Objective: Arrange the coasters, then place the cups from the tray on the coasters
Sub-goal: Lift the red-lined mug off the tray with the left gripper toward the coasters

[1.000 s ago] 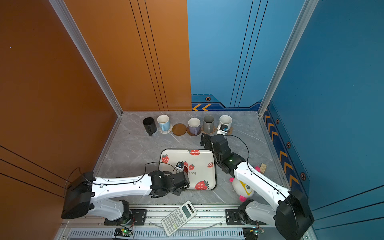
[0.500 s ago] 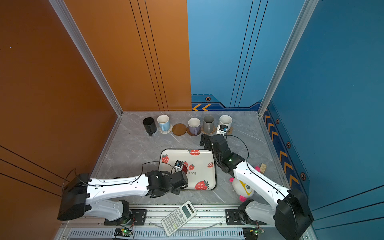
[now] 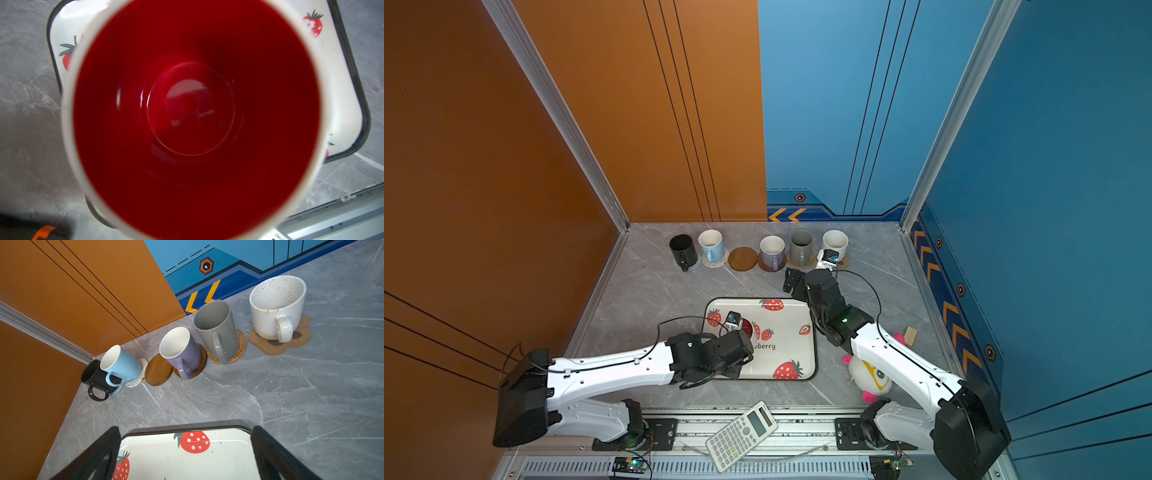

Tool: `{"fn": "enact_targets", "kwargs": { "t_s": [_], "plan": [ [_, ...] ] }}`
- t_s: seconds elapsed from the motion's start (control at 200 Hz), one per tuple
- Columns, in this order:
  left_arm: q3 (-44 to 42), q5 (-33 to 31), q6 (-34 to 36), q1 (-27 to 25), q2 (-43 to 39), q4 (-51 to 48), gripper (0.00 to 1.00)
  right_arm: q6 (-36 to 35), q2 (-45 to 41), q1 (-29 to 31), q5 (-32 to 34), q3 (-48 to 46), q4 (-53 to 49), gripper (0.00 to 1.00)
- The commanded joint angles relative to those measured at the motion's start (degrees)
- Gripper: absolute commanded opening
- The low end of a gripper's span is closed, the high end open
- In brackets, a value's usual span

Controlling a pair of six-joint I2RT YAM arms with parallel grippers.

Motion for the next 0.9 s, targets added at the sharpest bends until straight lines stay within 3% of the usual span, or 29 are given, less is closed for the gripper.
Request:
{"fn": "enact_targets", "kwargs": {
  "t_s": [0.0, 0.721, 0.892],
  "plan": [
    [2.21, -2.44, 1.89, 1.80, -1.93, 0.36, 0.00, 0.52, 1.01, -0.24, -0.62, 0.39, -0.29, 0.96],
    [7.58, 0.72, 9.54, 11.58, 2.99, 0.63, 0.00, 0.10, 0.71, -1.19, -0.76, 0.20, -0.87, 0.97],
    [12.11, 1.59, 11.59, 13.71, 4.32, 0.86, 0.00, 0.15, 0.78, -1.34, -1.46, -0.05, -0.23, 0.97]
  ]
}}
